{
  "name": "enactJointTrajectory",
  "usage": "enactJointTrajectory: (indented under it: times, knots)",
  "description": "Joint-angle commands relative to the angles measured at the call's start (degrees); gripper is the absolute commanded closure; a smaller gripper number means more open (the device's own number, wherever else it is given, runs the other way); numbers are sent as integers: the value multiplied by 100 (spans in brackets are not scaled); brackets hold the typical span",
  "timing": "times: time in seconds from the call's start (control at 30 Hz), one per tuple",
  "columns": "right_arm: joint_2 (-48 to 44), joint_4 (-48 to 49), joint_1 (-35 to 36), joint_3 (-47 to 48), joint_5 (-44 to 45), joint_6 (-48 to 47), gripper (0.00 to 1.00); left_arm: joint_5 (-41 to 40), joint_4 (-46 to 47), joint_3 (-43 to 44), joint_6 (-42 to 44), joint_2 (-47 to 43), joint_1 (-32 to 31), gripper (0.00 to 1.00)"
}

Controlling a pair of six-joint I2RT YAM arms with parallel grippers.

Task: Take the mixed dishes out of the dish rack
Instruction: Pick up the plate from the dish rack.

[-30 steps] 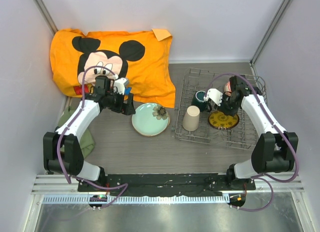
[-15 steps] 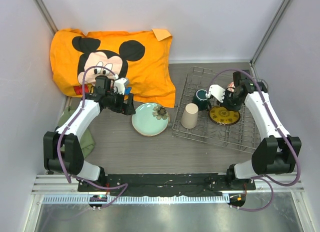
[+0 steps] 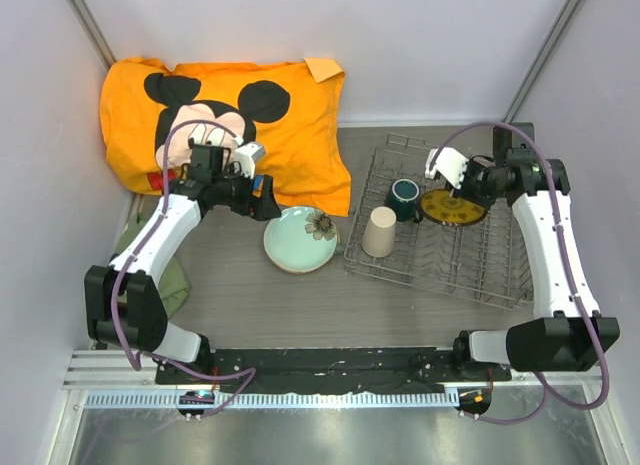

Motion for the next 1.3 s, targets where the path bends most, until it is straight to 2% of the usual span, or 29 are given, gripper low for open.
enactJointTrajectory:
  times: [0.0,0.13,0.3,0.6,0.87,0.97,1.07,1.13,1.17,1.2,1.27]
  knots:
    - [-350,-165,23,520,-1161,452,99,342,296,333,248,-321,-511,13]
    - [-543,46,67,520,-1785,918,99,149,341,544,459,-374,-1135,13]
    - [-780,642,655,283,-2068,1681,99,87,577,1000,460,-365,-1759,13]
    - [-719,1557,2008,-77,-1506,2650,99,-36,675,1660,363,-207,-2498,13]
    - [-579,1865,2343,-166,-1558,2922,99,-265,683,1608,477,-93,-2929,12]
    - [-552,1927,2404,-148,-1672,3037,99,-186,683,1555,486,-49,-2964,16]
    - [-517,1962,2475,-148,-1707,3081,98,-81,683,1520,477,4,-3017,25]
    - [-500,1988,2492,-183,-1742,3134,95,-72,692,1502,468,30,-3034,38]
    - [-508,2032,2501,-209,-1786,3151,94,-80,701,1502,468,39,-3026,49]
    - [-508,2059,2510,-236,-1813,3195,94,-72,710,1511,468,39,-3034,73]
    - [-526,2129,2545,-332,-1813,3222,92,-107,745,1494,433,57,-3035,93]
